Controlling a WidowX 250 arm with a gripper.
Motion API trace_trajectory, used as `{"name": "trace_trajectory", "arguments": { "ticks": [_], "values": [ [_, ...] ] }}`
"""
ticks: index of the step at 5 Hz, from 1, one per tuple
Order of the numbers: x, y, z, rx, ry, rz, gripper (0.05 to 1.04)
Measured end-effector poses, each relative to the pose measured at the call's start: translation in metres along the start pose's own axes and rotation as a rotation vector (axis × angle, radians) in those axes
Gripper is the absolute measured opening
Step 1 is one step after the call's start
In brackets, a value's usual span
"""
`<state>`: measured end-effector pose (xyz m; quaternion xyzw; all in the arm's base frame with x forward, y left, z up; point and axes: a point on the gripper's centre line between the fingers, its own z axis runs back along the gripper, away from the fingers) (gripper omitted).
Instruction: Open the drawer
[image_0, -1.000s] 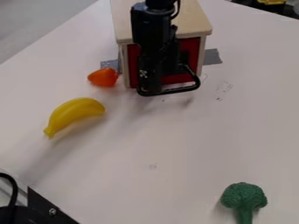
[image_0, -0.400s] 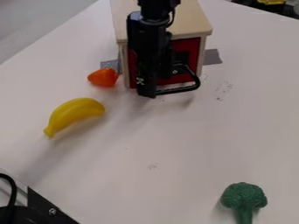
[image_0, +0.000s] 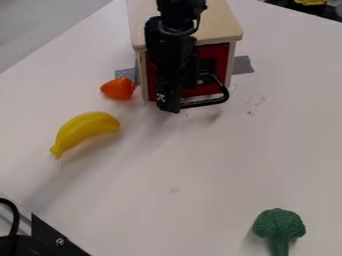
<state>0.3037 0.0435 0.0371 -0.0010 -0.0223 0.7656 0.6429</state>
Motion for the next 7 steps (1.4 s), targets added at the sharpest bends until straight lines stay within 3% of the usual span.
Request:
{"name": "trace_trajectory", "arguments": {
  "ticks": [2, 4, 5, 7],
  "values": [
    [-0.002, 0.013, -0.003, 0.0, -0.009, -0.019, 0.997],
    [-0.007, 0.029, -0.009, 0.032, -0.019, -0.037, 1.001],
    [-0.009, 0.029, -0.012, 0.004, -0.017, -0.035, 0.964],
    [-0.011, 0.022, -0.012, -0.001, -0.008, -0.023, 0.408]
  ]
}}
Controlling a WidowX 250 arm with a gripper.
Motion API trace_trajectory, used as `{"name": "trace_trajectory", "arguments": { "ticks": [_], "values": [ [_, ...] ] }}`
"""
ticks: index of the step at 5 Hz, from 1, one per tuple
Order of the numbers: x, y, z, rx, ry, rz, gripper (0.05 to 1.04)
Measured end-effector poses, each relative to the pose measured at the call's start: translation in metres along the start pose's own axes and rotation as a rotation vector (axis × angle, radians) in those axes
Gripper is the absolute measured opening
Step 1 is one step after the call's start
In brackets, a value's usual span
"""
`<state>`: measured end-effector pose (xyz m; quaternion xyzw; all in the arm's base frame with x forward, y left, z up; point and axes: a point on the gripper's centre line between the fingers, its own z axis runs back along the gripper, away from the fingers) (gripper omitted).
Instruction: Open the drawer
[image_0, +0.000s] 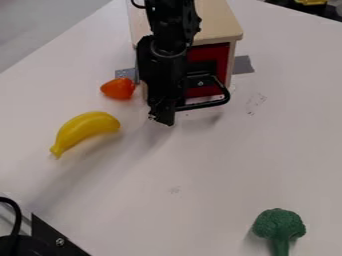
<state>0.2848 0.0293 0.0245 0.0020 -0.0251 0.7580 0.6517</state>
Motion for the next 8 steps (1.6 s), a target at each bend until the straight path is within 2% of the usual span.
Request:
{"name": "trace_trajectory", "arguments": {
  "ticks": [1, 3, 5, 8],
  "values": [
    [-0.001, 0.0, -0.001, 0.005, 0.003, 0.006, 0.276],
    [-0.002, 0.009, -0.007, 0.008, -0.006, -0.008, 0.275],
    [-0.01, 0.022, -0.01, -0.019, -0.015, -0.031, 0.275],
    [-0.023, 0.049, -0.003, 0.003, 0.013, -0.052, 0.275]
  ]
}}
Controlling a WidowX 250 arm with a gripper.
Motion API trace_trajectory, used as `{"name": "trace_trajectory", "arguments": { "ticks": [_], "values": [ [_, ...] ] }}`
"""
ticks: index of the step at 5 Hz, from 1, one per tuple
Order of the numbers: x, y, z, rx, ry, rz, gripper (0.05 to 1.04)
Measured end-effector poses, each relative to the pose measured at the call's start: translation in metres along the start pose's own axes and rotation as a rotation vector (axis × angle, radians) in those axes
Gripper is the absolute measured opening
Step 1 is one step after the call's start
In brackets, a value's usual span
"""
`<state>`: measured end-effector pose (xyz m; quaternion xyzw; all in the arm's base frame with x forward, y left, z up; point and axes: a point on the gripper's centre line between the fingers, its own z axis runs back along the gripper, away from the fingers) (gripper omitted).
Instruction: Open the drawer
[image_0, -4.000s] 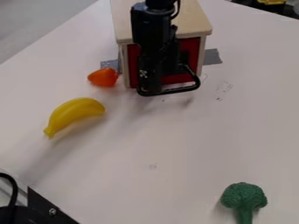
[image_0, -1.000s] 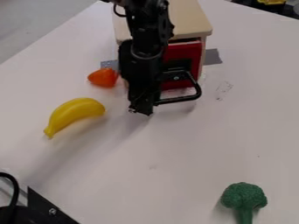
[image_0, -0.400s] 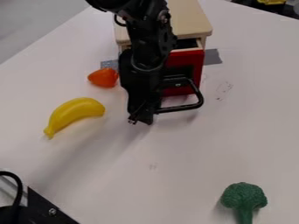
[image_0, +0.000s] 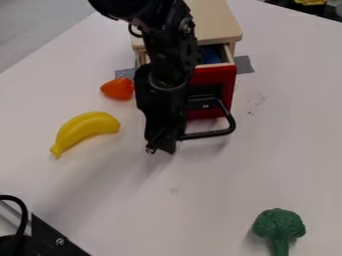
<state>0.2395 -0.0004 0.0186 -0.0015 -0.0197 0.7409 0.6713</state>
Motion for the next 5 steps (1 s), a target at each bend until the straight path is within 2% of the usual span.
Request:
{"name": "trace_trajectory", "arguments": {
  "ticks": [1, 2, 3, 4, 5],
  "values": [
    [-0.003, 0.004, 0.001, 0.014, 0.003, -0.014, 0.275],
    [-0.003, 0.007, 0.001, -0.005, 0.0, -0.029, 0.311],
    [-0.006, 0.004, -0.002, 0.015, -0.015, -0.096, 0.614],
    [-0.005, -0.008, -0.003, 0.014, -0.034, -0.179, 0.913],
    [0.0, -0.021, -0.002, 0.006, -0.06, -0.28, 0.995]
  ]
}}
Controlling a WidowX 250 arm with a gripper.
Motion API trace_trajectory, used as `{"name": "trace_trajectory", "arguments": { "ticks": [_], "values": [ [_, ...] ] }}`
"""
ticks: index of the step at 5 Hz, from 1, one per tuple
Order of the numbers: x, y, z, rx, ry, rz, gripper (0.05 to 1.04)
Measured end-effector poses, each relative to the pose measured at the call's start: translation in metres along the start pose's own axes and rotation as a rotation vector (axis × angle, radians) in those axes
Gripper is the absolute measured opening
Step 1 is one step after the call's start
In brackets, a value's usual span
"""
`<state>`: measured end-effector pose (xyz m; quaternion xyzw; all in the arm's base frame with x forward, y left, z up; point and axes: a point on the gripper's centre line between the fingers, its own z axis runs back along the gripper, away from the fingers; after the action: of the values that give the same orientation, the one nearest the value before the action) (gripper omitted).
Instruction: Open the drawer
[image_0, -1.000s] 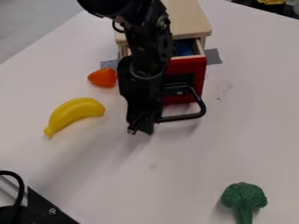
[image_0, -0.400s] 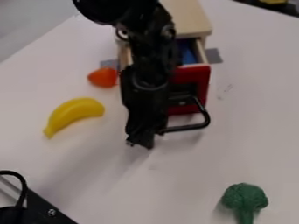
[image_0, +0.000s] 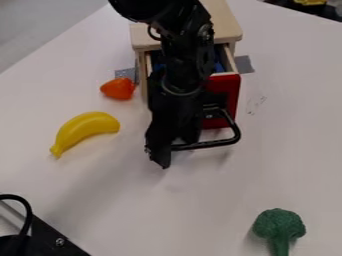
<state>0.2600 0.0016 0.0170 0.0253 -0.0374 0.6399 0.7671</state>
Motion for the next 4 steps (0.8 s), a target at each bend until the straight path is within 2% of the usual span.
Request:
{"name": "trace_trajectory", "arguments": {
  "ticks": [1, 2, 3, 4],
  "values": [
    [0.005, -0.011, 0.01, -0.004, -0.008, -0.193, 0.995],
    [0.004, -0.019, 0.019, -0.006, 0.014, -0.434, 0.995],
    [0.004, -0.025, 0.029, -0.018, 0.024, -0.593, 0.995],
    [-0.002, -0.021, 0.056, -0.065, 0.048, -0.676, 0.995]
  ]
}}
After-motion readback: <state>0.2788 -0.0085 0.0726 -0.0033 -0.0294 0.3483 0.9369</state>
